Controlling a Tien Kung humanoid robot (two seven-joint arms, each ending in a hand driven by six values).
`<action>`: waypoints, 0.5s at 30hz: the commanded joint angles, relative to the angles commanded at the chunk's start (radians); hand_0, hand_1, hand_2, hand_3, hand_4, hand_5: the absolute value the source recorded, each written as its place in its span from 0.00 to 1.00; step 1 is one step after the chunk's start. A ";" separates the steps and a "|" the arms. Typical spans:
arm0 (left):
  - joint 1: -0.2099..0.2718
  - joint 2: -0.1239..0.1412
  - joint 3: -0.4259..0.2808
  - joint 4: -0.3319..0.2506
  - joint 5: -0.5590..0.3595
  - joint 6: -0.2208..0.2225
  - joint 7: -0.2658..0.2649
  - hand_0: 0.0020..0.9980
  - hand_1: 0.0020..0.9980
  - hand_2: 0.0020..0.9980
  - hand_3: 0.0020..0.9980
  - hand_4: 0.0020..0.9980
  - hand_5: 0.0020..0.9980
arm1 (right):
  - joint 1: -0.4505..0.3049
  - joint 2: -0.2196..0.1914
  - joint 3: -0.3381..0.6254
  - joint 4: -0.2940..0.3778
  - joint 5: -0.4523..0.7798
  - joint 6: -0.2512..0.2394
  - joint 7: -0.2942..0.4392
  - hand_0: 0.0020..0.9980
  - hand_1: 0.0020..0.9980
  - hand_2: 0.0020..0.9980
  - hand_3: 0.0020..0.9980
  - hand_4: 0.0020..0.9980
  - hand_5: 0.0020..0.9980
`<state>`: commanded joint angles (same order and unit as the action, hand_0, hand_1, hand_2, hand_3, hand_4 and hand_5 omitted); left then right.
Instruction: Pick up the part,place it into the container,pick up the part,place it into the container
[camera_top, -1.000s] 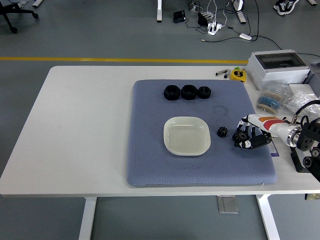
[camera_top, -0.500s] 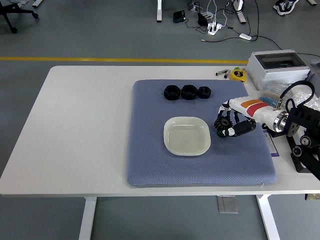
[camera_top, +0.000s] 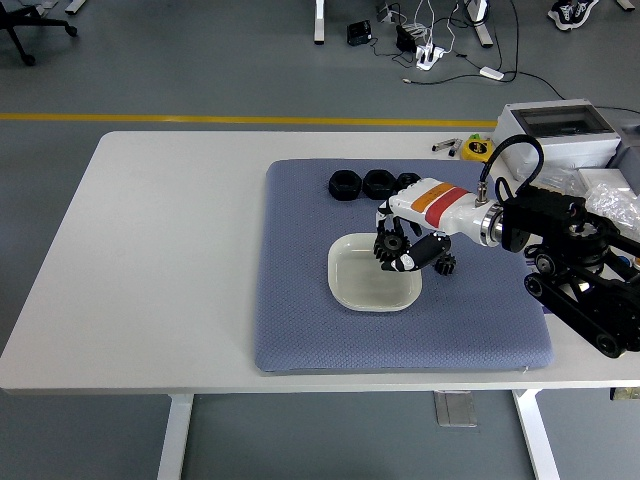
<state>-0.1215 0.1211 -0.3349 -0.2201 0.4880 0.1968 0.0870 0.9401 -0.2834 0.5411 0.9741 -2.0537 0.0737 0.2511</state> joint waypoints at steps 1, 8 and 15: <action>-0.001 0.001 0.000 0.000 0.002 -0.001 0.000 0.75 0.76 0.79 0.71 0.74 0.69 | 0.007 0.009 -0.008 -0.009 -0.007 0.000 0.000 0.08 0.26 0.37 0.49 0.80 0.44; -0.003 0.004 -0.001 0.000 0.006 -0.004 0.000 0.75 0.76 0.79 0.71 0.74 0.69 | 0.050 0.071 -0.069 -0.083 -0.054 -0.004 0.004 0.08 0.30 0.43 0.50 0.85 0.43; -0.004 0.004 -0.001 0.000 0.005 -0.003 0.001 0.75 0.77 0.79 0.71 0.74 0.69 | 0.056 0.106 -0.105 -0.160 -0.140 -0.052 -0.003 0.12 0.36 0.51 0.61 1.00 0.42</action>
<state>-0.1257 0.1250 -0.3357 -0.2200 0.4930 0.1933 0.0880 0.9956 -0.1774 0.4360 0.8137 -2.1937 0.0216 0.2481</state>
